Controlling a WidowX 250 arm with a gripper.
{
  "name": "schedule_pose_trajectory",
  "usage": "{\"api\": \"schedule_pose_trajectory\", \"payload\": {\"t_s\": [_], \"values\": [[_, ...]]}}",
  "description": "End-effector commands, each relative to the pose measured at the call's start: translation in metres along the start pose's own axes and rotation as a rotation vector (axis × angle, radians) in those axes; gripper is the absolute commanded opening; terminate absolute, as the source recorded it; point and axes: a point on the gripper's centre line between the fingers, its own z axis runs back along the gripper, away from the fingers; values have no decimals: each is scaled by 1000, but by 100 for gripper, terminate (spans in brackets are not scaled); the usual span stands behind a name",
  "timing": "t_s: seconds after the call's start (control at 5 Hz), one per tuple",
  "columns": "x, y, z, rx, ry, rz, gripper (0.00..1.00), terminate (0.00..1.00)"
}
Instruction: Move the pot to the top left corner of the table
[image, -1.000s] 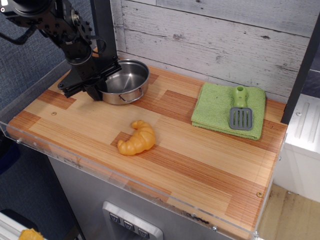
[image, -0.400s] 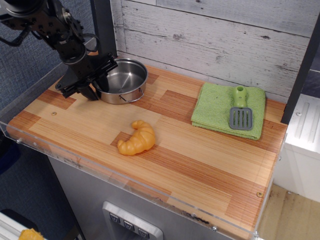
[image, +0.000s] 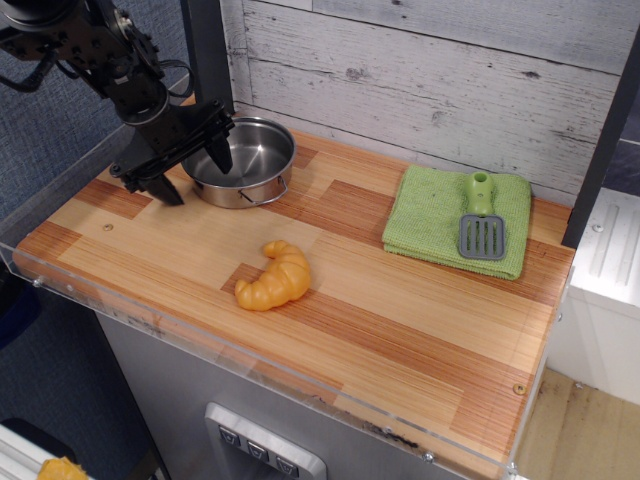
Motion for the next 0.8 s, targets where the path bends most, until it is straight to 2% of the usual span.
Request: {"api": "schedule_pose_trajectory", "payload": {"t_s": [0.0, 0.4, 0.6], "values": [[8, -8, 38, -66, -79, -13, 100, 0], [11, -24, 63, -118, -98, -49, 100, 0], [6, -38, 84, -161, -122, -62, 100, 100]]}}
